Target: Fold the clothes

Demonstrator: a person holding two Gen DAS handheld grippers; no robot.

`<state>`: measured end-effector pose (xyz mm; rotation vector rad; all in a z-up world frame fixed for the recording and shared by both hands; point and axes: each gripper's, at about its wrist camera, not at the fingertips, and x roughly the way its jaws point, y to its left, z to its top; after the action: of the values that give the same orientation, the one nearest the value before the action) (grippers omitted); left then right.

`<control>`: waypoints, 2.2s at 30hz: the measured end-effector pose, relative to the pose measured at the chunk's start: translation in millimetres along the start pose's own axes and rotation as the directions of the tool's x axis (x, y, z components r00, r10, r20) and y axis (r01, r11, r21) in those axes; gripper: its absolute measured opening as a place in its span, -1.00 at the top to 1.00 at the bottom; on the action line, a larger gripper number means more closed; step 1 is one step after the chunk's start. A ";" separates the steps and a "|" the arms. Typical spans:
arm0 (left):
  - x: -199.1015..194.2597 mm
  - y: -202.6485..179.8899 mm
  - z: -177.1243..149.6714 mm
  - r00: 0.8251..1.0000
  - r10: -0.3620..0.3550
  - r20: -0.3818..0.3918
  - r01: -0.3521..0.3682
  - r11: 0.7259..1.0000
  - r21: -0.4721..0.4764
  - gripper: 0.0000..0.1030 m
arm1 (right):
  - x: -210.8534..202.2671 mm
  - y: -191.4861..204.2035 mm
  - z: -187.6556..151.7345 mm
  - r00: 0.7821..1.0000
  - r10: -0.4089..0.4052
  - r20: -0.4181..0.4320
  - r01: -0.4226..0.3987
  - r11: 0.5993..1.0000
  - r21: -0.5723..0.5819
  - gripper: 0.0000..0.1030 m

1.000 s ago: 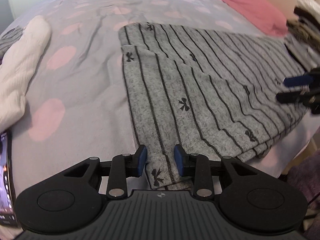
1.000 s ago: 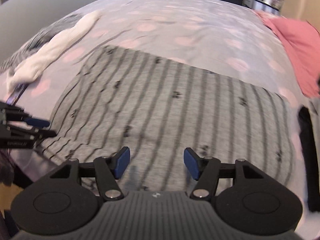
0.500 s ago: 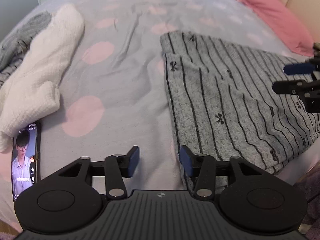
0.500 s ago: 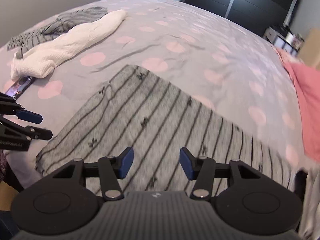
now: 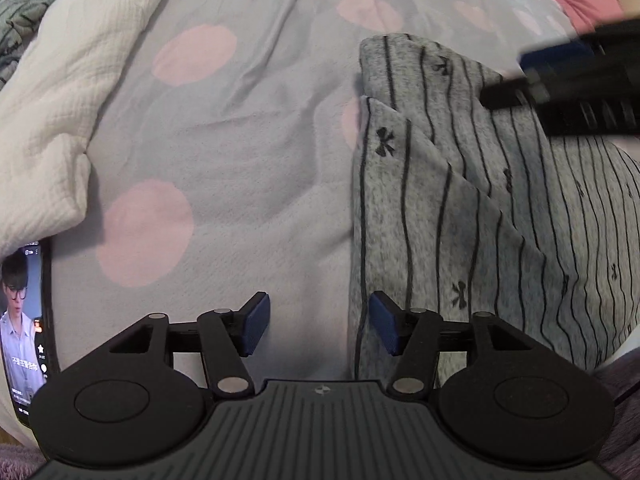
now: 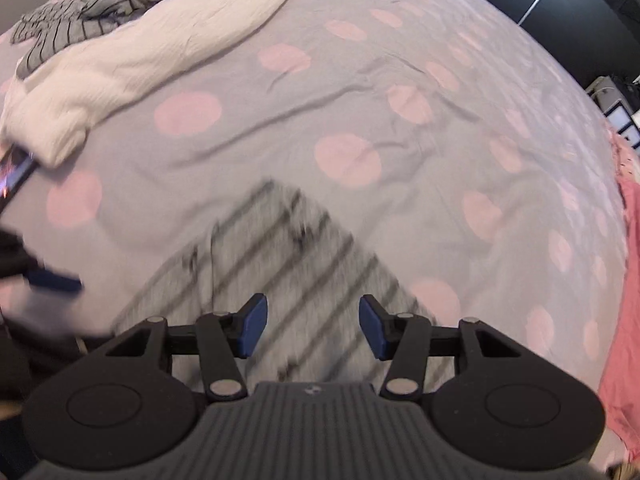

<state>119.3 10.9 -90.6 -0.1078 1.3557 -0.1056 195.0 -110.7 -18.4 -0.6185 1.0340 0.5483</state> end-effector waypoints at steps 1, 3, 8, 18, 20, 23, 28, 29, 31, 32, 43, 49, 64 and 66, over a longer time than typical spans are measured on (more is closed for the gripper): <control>1.5 0.2 0.4 1.000 0.002 -0.003 -0.002 1.000 -0.004 -0.08 | 3.0 1.3 8.9 1.000 0.006 0.001 -0.006 1.000 -0.006 0.00; 3.7 0.6 0.7 1.000 0.002 -0.005 -0.002 1.000 -0.010 -0.09 | 8.7 4.7 25.7 1.000 0.022 0.009 -0.022 1.000 -0.015 0.02; 9.0 7.1 -4.0 1.000 -0.026 0.004 0.026 0.999 -0.035 -0.09 | 30.6 4.9 56.3 0.997 0.075 0.027 -0.075 0.997 0.009 0.14; 15.8 16.6 -24.8 0.999 -0.047 -0.011 0.047 0.998 -0.030 -0.13 | 75.5 16.1 60.9 0.994 0.097 -0.046 -0.098 0.995 -0.033 0.87; 16.3 14.9 -31.7 0.999 -0.038 -0.009 0.038 0.999 -0.006 -0.13 | 71.5 13.7 63.1 0.998 0.055 -0.004 -0.055 0.998 -0.016 0.89; 16.3 13.9 -42.5 1.000 -0.029 -0.003 0.029 0.999 0.015 -0.13 | 62.5 1.8 69.1 0.997 -0.020 0.075 0.016 0.998 0.053 0.91; 15.6 17.2 -59.7 0.999 -0.033 0.001 0.033 0.999 0.018 -0.13 | 63.3 -8.5 69.4 0.995 -0.024 0.096 0.013 0.994 0.109 0.90; 15.4 17.8 -63.4 0.999 -0.033 0.003 0.033 0.999 0.017 -0.14 | 63.5 -8.6 69.1 0.996 -0.014 0.094 0.004 0.993 0.114 0.90; 14.1 21.3 -71.3 0.999 -0.042 0.009 0.042 0.999 0.001 -0.14 | 61.8 -9.2 69.3 0.997 0.015 0.082 -0.025 0.992 0.124 0.86; 13.5 23.3 -75.4 0.999 -0.048 0.010 0.048 0.999 -0.007 -0.14 | 58.6 -9.1 68.9 0.996 0.012 0.084 -0.023 0.992 0.121 0.85; 3.5 28.5 -136.7 0.999 -0.041 0.023 0.041 0.999 -0.013 -0.15 | -2.2 -1.9 25.1 0.990 -0.069 0.124 0.060 0.995 0.074 0.33; -3.6 36.4 -178.5 0.998 -0.062 0.027 0.064 0.997 -0.043 -0.15 | -29.6 11.2 -24.1 0.992 -0.062 0.109 0.055 0.996 0.069 0.30; -16.6 20.8 -281.6 0.994 -0.001 0.106 -0.012 0.992 0.122 -0.12 | -52.6 73.6 -147.2 0.989 0.025 0.148 -0.041 0.994 0.104 -0.19; -19.0 5.3 -275.0 0.994 0.008 0.111 -0.023 0.991 0.134 -0.15 | -51.2 77.7 -156.4 0.986 0.037 0.162 -0.058 0.991 0.124 -0.20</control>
<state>-153.5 14.3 -130.7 0.0105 1.2351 -0.1759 25.8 -171.4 -46.9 -0.4296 0.9267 0.5592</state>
